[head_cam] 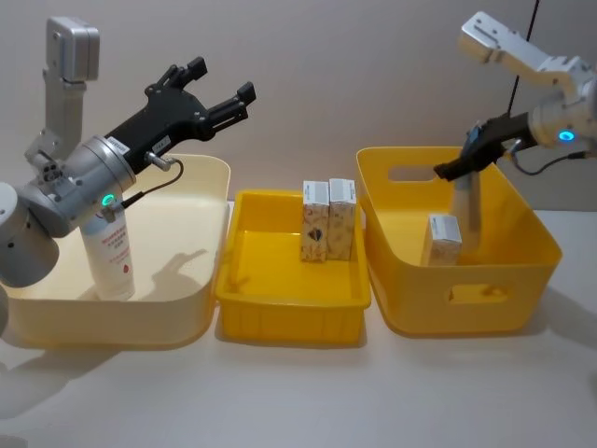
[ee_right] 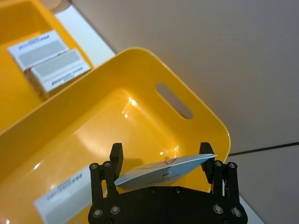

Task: Bimanual collaborative sorting of washing and personal care products

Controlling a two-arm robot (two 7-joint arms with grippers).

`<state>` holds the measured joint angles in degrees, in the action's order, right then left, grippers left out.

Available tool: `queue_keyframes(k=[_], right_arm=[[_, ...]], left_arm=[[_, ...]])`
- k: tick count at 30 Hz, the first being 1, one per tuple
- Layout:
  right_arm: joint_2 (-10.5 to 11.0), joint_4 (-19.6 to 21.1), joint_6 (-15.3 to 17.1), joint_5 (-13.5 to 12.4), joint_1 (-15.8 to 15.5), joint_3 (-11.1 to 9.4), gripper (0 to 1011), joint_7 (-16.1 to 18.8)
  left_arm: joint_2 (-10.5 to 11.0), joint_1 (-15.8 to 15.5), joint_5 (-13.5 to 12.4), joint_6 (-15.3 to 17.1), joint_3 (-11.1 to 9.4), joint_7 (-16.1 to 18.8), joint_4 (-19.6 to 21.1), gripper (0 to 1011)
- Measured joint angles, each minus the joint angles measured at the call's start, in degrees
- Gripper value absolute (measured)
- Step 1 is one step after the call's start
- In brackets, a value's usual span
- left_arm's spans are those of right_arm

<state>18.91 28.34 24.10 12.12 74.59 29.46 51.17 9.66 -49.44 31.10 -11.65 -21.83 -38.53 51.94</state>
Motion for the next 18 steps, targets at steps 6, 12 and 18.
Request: queue_keyframes(k=[6,12,18], right_arm=[[0.93,-2.87,-1.0,1.94,3.1,3.38,985,6.47],[2.08,-5.35,-2.35,3.97,6.13,6.79,964,12.99],[2.61,-6.41,-2.97,4.85,7.53,8.39,887,16.02]], left_arm=[[0.0,0.0,0.0,0.0,0.0,0.0,0.0,1001],[0.01,0.0,0.0,0.0,0.0,0.0,-0.01,1001],[0.0,0.0,0.0,0.0,0.0,0.0,0.0,1002]])
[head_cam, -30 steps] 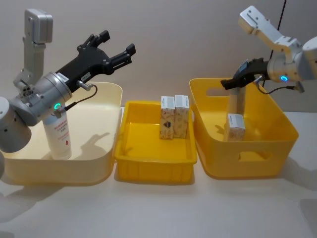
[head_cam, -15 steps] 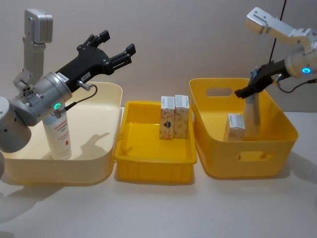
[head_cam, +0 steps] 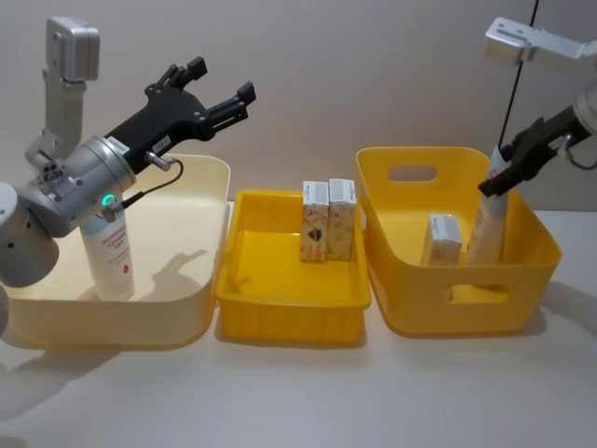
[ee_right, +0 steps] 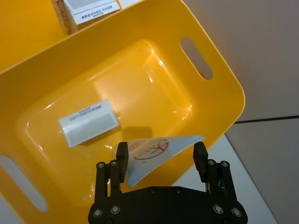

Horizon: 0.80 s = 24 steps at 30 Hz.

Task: Bimanual collaborative sorting of washing and personal care products

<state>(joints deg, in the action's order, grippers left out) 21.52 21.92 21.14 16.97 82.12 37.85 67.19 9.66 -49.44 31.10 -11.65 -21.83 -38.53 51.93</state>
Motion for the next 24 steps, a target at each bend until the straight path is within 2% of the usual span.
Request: queue_keyframes(k=[5,6,11,12,13,17,20,22,24], right_arm=[[0.29,-0.61,-0.35,0.5,0.79,0.86,788,1.7],[0.38,-0.81,-0.44,0.63,0.98,1.11,723,2.18],[0.55,-1.23,-0.69,0.98,1.45,1.68,585,3.27],[0.59,-1.31,-0.74,1.05,1.58,1.83,523,3.55],[0.62,-1.36,-0.75,1.08,1.64,1.9,523,3.67],[0.72,-1.56,-0.83,1.28,1.91,2.21,363,4.25],[0.77,-1.67,-0.92,1.36,2.05,2.33,306,4.59],[0.79,-1.71,-0.96,1.4,2.11,2.4,226,4.7],[0.81,-1.75,-0.98,1.43,2.17,2.46,207,4.85]], left_arm=[[0.0,0.0,0.0,0.0,0.0,0.0,0.0,1002],[0.0,0.0,0.0,0.0,0.0,0.0,0.0,1002],[0.0,0.0,0.0,0.0,0.0,0.0,0.0,1002],[0.0,0.0,0.0,0.0,0.0,0.0,0.0,1002],[0.0,0.0,0.0,0.0,0.0,0.0,0.0,1001],[0.0,0.0,0.0,0.0,0.0,0.0,0.0,1002],[0.0,0.0,0.0,0.0,0.0,0.0,0.0,1001],[0.0,0.0,0.0,0.0,0.0,0.0,0.0,1002],[0.0,0.0,0.0,0.0,0.0,0.0,0.0,1002]])
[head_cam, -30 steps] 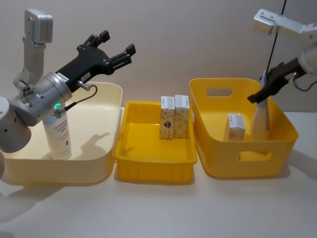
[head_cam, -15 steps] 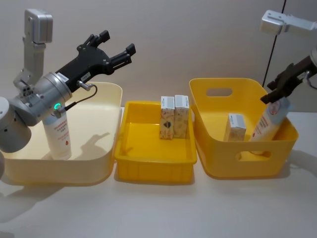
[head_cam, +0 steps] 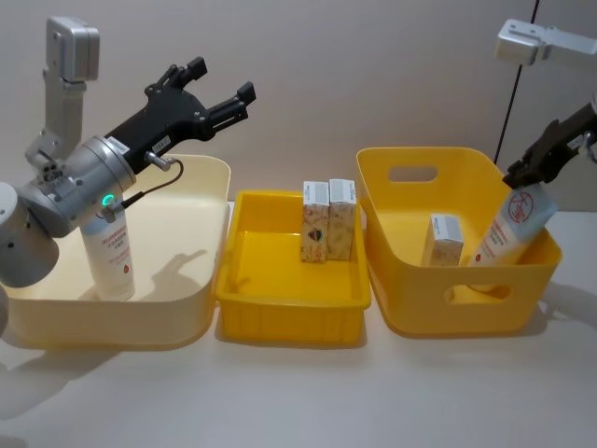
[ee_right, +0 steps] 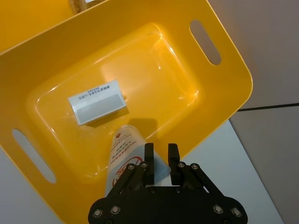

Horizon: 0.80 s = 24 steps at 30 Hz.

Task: Bimanual collaborative sorting of washing and personal care products

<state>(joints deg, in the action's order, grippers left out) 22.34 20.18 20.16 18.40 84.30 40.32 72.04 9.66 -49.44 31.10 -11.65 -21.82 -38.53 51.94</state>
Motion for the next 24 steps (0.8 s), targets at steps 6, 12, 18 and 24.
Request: queue_keyframes(k=[6,12,18,24], right_arm=[[0.38,0.58,0.28,-0.14,-0.11,-0.14,151,-0.01],[1.89,3.73,2.32,-1.91,-1.34,-2.23,84,-2.17],[2.9,6.1,3.79,-3.31,-2.56,-3.75,0,-3.71],[2.85,5.37,3.68,-3.42,-2.15,-3.1,0,-3.28]], left_arm=[[0.0,0.0,0.0,0.0,0.0,0.0,0.0,1002],[0.0,0.0,0.0,0.0,0.0,0.0,0.0,1001],[0.0,0.0,0.0,0.0,0.0,0.0,0.0,1002],[0.0,0.0,0.0,0.0,0.0,0.0,0.0,1001]])
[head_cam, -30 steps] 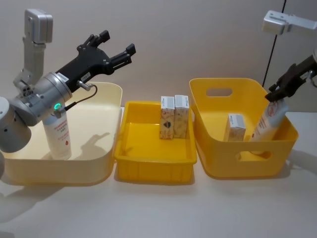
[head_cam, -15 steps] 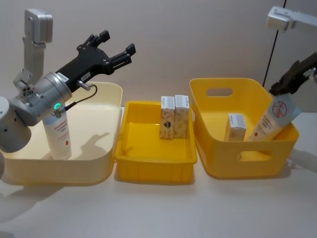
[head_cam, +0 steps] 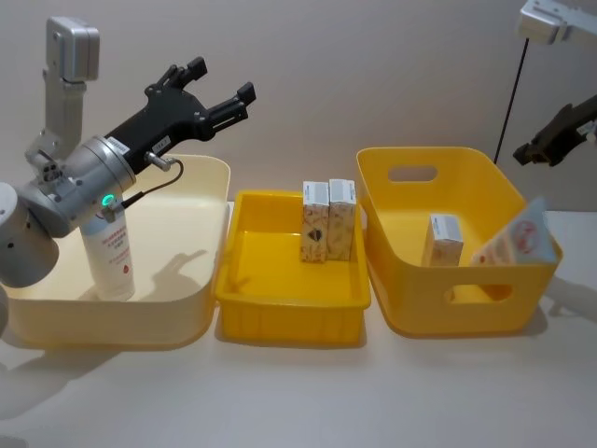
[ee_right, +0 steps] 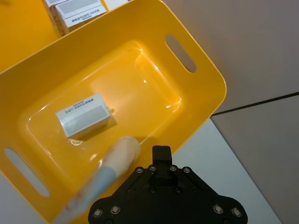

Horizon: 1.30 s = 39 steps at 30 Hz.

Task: Bimanual collaborative sorting of washing and personal care products

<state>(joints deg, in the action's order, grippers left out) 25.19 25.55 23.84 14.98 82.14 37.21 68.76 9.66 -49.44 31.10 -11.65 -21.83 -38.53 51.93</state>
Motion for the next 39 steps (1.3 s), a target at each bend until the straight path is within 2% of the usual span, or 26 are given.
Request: queue_keyframes(k=[18,39], right_arm=[[-1.11,-3.08,-2.05,1.17,1.65,2.44,0,2.4],[-1.33,-3.77,-2.5,1.41,2.06,2.99,0,2.97]], left_arm=[[0.0,0.0,0.0,0.0,0.0,0.0,0.0,1002],[0.0,0.0,0.0,0.0,0.0,0.0,0.0,1002]])
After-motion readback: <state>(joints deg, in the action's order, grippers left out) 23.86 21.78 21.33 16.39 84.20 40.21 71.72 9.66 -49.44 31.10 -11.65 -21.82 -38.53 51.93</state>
